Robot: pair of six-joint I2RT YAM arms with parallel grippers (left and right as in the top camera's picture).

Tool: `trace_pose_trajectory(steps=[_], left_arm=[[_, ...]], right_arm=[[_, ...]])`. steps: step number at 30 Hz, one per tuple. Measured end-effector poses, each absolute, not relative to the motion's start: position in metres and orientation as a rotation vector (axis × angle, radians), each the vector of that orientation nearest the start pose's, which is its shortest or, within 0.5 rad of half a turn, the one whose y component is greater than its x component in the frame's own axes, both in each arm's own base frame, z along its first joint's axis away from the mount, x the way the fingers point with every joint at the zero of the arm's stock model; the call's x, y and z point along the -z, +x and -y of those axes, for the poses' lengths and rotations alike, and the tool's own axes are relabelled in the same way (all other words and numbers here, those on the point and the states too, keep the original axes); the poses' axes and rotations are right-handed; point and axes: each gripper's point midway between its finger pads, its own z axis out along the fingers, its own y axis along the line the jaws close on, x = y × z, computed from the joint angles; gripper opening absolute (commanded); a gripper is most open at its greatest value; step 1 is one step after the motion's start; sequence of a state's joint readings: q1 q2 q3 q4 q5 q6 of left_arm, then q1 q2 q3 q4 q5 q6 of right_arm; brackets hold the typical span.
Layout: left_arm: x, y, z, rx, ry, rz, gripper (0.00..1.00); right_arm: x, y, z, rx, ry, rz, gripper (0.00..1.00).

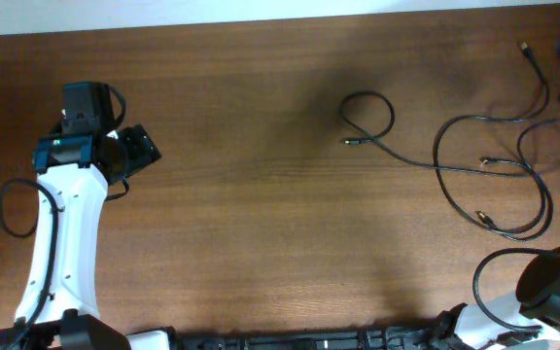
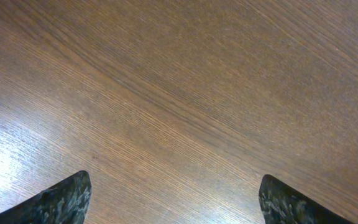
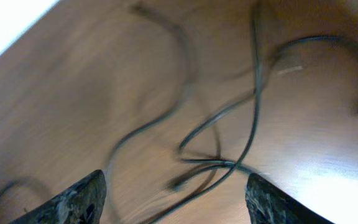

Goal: Untangle cables

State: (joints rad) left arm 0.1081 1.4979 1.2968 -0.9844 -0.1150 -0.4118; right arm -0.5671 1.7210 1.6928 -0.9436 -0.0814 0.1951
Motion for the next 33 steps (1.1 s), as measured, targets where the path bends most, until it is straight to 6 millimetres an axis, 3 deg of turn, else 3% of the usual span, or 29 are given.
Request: trace_pose_trajectory(steps=[8, 11, 15, 20, 26, 33], left_arm=[[-0.16, 0.341, -0.056, -0.065, -0.733, -2.644, 0.87], [-0.16, 0.341, -0.056, -0.065, -0.733, -2.644, 0.87], [-0.16, 0.341, -0.056, -0.065, -0.733, -2.645, 0.87], [-0.16, 0.341, -0.056, -0.065, -0.733, -2.645, 0.87], [-0.16, 0.341, -0.056, -0.065, -0.733, -2.645, 0.88], [-0.16, 0.341, -0.056, -0.065, -0.733, -2.645, 0.88]], right_arm=[[-0.216, 0.423, 0.091, -0.258, 0.336, -2.552, 0.7], [-0.192, 0.435, 0.034, -0.321, 0.077, -2.637, 0.69], [-0.147, 0.442, -0.017, -0.373, -0.127, -2.744, 0.68], [-0.096, 0.439, -0.063, -0.406, -0.287, -2.859, 0.68], [-0.056, 0.443, -0.095, -0.414, -0.393, -2.895, 0.65], [-0.049, 0.454, -0.108, -0.405, -0.44, -2.853, 0.59]])
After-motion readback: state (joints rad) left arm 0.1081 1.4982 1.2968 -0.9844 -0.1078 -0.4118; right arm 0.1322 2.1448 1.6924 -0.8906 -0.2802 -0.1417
